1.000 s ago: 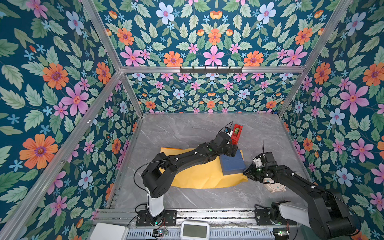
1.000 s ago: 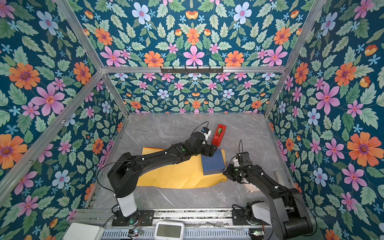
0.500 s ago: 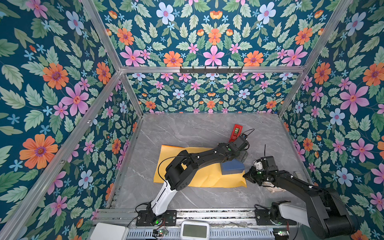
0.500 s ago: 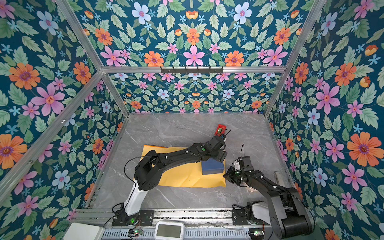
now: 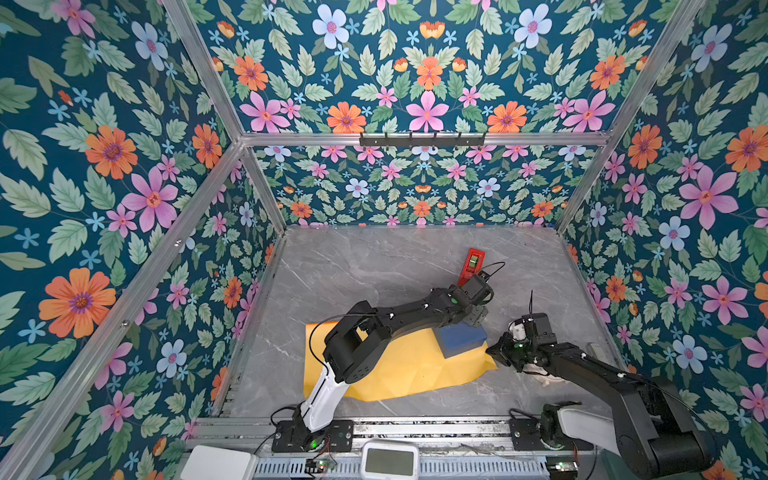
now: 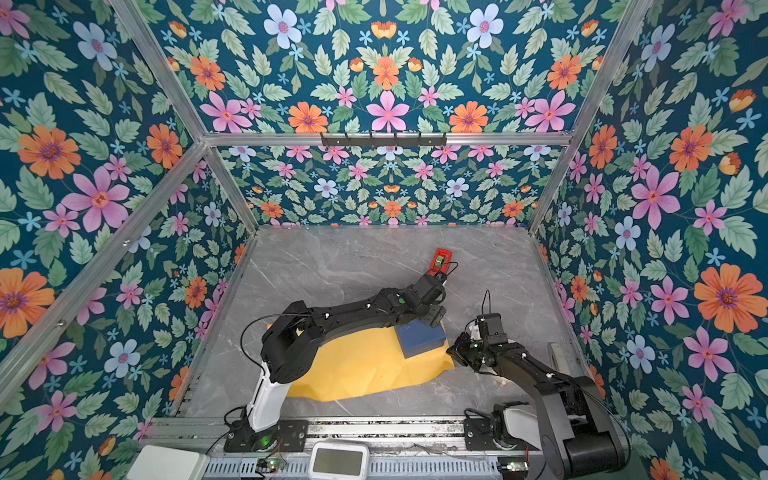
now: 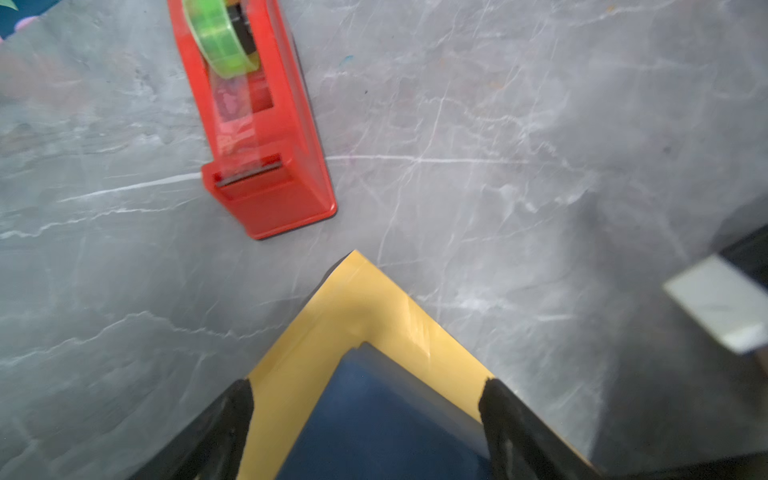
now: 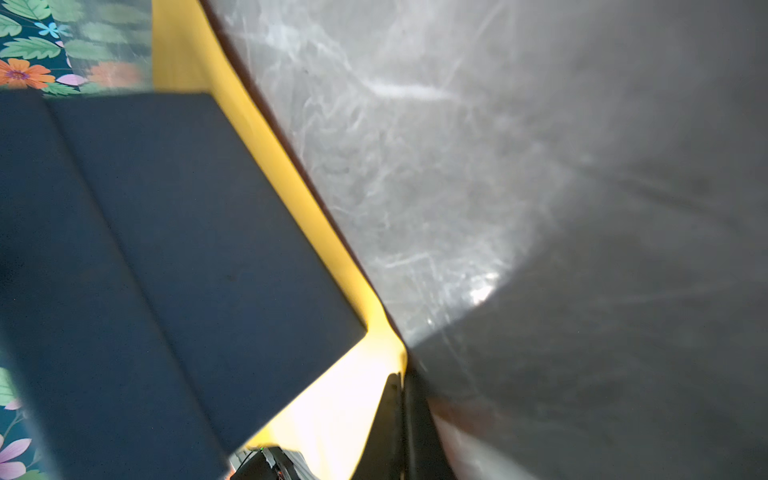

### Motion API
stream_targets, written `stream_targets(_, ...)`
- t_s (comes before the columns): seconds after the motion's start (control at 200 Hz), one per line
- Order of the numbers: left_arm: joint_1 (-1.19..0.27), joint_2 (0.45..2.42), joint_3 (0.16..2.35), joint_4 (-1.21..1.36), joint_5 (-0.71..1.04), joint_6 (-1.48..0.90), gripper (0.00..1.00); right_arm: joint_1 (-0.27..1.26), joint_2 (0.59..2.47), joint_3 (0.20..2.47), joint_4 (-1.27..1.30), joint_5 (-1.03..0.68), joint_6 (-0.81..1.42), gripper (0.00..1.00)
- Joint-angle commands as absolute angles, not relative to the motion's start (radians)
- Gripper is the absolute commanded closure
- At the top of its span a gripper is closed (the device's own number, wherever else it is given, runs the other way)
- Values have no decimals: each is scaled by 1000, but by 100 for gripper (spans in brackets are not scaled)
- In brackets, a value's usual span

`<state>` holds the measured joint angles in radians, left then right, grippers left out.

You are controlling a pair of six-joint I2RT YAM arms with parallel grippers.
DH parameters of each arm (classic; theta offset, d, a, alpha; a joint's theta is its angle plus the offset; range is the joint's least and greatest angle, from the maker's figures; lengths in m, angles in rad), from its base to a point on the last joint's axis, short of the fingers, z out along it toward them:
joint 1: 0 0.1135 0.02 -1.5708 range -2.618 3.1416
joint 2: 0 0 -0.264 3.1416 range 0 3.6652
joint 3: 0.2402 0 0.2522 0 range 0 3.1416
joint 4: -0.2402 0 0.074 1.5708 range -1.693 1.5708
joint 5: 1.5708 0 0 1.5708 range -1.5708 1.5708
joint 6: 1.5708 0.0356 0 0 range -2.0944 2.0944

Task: Wrap the gift box in paper

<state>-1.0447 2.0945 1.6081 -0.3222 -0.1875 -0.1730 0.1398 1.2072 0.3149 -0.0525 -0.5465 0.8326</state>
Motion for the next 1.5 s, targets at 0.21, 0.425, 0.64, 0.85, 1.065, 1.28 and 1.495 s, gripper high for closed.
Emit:
stream_targets(0.21,-1032,1973,1530,-387,-208,-95,12,140,1213,318,-10,-563,848,100)
stream_targets(0.425,-987,1755,1287,-266,-143,-397,12,139,1168,390,-163,-442,745,97)
stream_targets(0.64,-857,1447,861,-249,54,-635,28,140,1052,464,-304,-347,648,66)
stream_targets(0.85,-836,1478,717,-182,272,-690,54,174,1023,541,-321,-359,609,46)
stream_targets(1.065,-762,1553,700,-128,247,-660,67,206,1060,614,-375,-376,572,43)
stream_targets(1.28,-755,1759,844,-79,233,-580,71,206,1112,688,-452,-362,536,40)
stream_targets(1.495,-733,1872,1047,-116,177,-506,66,188,1158,739,-519,-279,491,30)
